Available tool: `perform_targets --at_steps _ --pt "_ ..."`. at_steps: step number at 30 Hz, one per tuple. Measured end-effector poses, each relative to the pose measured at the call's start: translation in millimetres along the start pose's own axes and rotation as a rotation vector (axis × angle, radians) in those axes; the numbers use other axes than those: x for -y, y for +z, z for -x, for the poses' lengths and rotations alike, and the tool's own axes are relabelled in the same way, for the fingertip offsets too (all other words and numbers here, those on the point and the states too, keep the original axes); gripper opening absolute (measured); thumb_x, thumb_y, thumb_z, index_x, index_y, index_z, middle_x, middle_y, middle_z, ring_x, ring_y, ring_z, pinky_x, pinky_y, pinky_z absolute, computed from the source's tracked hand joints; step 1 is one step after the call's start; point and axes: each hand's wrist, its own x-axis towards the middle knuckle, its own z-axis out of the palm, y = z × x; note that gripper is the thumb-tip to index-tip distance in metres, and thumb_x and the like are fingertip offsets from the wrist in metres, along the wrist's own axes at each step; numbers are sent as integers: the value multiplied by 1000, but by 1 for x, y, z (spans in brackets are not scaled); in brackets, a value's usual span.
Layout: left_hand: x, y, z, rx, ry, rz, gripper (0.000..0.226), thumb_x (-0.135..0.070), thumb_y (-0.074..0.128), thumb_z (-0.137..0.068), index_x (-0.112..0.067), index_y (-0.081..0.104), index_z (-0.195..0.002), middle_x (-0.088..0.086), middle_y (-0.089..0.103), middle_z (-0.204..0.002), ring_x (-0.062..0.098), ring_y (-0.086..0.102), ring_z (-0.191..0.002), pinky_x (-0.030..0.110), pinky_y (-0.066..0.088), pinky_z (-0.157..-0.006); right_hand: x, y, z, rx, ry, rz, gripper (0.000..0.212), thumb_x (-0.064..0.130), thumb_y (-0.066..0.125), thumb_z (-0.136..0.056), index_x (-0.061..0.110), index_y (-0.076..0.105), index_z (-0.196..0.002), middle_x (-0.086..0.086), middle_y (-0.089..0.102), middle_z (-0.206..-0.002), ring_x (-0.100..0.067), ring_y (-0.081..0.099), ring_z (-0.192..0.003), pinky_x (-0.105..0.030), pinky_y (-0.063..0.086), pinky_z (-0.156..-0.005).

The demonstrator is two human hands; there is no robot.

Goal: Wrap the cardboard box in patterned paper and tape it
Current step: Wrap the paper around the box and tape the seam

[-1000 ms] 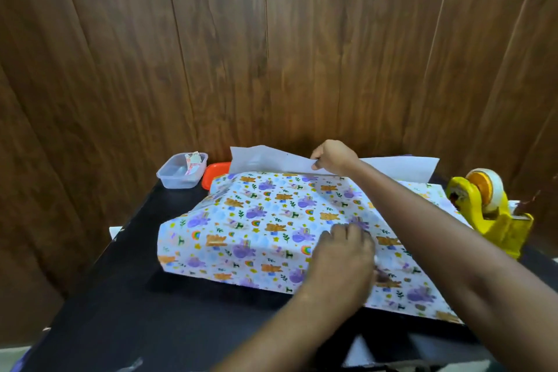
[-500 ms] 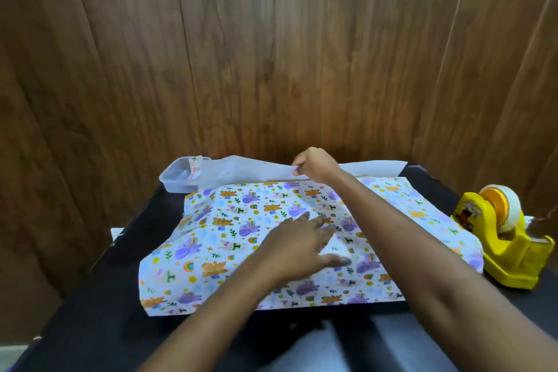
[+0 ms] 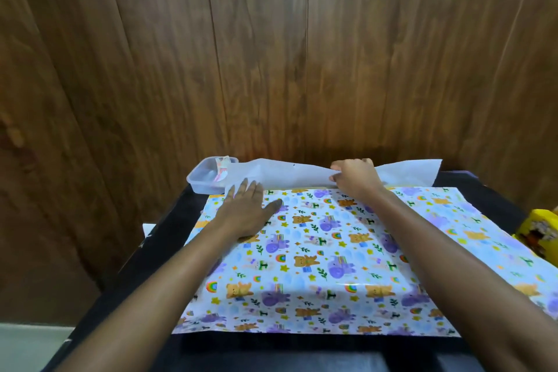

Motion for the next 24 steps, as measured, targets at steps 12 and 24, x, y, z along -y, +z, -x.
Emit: perform_targets --at_steps 12,24 --pt "-32 -15 -56 -342 278 -138 89 -56 44 -90 -10 -3 -150 6 0 -158 21 -10 -145 39 -8 -115 -12 -14 -13 110 -34 -225 14 14 61 -89 11 71 -98 -7 70 -100 -25 60 -97 -29 41 -78" --pt "27 -56 -87 -147 92 -4 17 -30 68 -81 -17 57 -84 2 64 -91 22 58 -88 32 42 -70 -66 -33 -29 306 161 10 12 13 74 -76 17 63 -79 1 55 -76 -21 51 -82 -25 37 -59"
